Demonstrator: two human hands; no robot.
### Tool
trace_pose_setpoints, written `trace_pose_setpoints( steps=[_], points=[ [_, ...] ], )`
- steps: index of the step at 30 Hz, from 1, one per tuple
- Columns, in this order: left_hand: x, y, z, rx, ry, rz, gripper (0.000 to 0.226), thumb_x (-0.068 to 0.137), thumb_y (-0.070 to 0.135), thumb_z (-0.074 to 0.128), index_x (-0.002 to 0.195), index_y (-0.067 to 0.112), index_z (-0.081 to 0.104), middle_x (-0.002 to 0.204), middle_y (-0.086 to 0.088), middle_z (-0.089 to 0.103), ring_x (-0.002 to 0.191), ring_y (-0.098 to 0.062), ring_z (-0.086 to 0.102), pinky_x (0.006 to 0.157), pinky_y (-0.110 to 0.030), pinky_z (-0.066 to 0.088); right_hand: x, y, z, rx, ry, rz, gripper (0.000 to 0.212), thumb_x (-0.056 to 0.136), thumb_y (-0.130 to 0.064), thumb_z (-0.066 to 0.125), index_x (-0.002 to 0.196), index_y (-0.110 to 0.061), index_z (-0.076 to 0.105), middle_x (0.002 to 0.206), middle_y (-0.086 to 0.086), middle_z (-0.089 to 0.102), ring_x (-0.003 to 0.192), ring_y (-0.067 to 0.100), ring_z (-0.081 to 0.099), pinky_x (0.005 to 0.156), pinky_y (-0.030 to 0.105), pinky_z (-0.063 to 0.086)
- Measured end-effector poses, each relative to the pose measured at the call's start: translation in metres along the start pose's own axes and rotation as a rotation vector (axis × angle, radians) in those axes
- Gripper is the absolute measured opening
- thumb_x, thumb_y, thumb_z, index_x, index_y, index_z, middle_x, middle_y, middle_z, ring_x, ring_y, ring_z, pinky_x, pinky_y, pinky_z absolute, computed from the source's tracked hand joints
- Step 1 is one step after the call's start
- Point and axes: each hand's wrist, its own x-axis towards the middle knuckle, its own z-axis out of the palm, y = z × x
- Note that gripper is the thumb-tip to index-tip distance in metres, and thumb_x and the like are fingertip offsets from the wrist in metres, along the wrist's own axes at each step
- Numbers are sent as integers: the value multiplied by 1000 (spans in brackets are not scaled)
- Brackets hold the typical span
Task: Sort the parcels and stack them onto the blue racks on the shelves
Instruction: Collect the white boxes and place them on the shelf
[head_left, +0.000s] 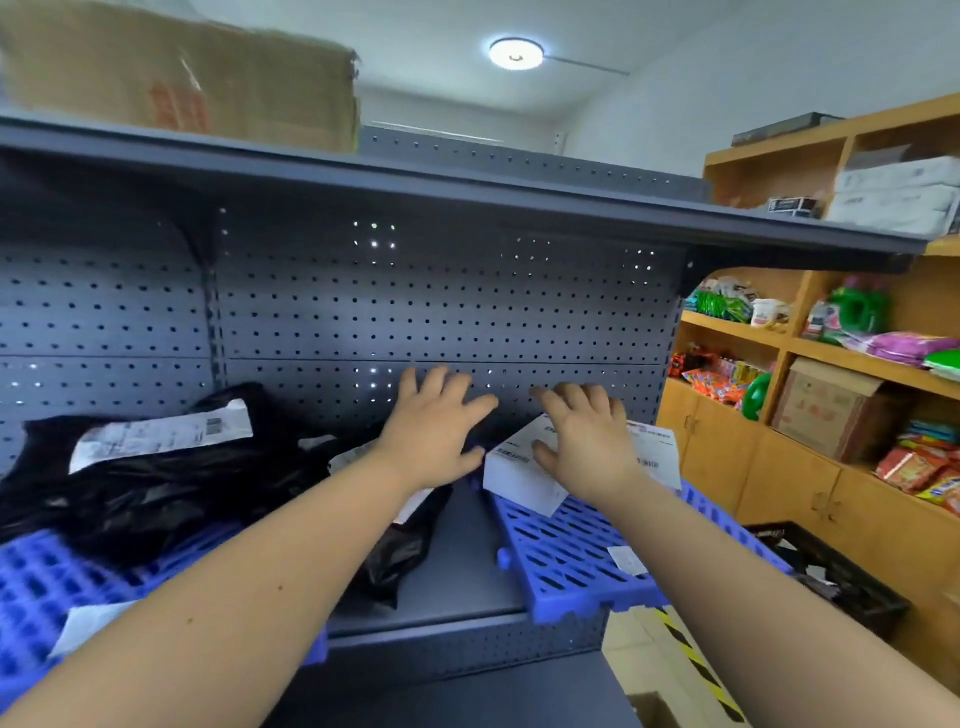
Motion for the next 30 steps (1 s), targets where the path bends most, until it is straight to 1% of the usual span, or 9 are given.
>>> trace_pose_setpoints(
  steps=[2,4,7,10,14,18,20,26,30],
  points=[
    [-3,-9,-10,48,32,-18,63,86,55,49,142,33,33,141,-8,36,133,-33,23,109,-55,14,2,-18,2,55,-3,-22,59,79,-35,66,133,-17,50,126,9,52,116,36,42,96,48,38],
    [-7,-19,-20,62,46,-55,63,85,56,48,142,33,33,142,-7,36,132,-34,24,106,-53,18,6,-36,2,111,-20,-40,60,79,-33,66,134,-16,49,129,10,50,118,36,40,95,48,39],
    [-23,-38,-32,83,48,-107,65,85,58,47,143,34,31,144,-8,35,133,-34,23,104,-52,23,13,-62,-1,177,-9,-52,66,80,-43,65,138,-20,45,135,6,45,121,32,35,95,46,37],
    [-49,-65,-44,114,17,-154,64,87,54,47,144,32,29,143,-9,35,133,-35,23,104,-53,22,24,-91,-7,192,-19,-102,70,80,-51,63,140,-24,41,136,3,43,122,28,34,98,41,36],
    [-93,-110,-63,214,-11,-223,60,88,52,45,142,32,30,141,-10,36,130,-34,25,103,-52,20,45,-142,-13,237,-20,-182,70,80,-51,63,140,-23,40,137,1,41,123,26,31,100,41,36],
    [-142,-153,-88,264,-7,-312,61,83,54,49,139,30,39,137,-10,43,126,-35,32,104,-56,20,67,-204,-25,290,-3,-297,67,82,-47,63,140,-23,41,136,1,43,124,26,31,101,42,37],
    [-171,-179,-102,285,-21,-359,63,80,54,52,137,29,42,134,-10,46,124,-35,35,103,-57,22,75,-240,-34,331,4,-325,66,83,-45,63,141,-23,40,136,1,43,125,26,31,101,42,37],
    [-268,-255,-134,408,-74,-637,66,82,60,47,138,27,34,136,-13,40,123,-37,32,100,-56,26,76,-360,-56,539,-101,-376,65,87,-36,62,145,-26,33,143,2,36,131,24,24,103,42,37],
    [-327,-295,-158,482,-67,-734,66,82,63,46,137,27,35,132,-12,42,120,-36,35,95,-52,29,68,-434,-70,581,-108,-444,63,87,-34,63,143,-24,37,142,3,38,133,25,25,105,41,36]
  ],
)
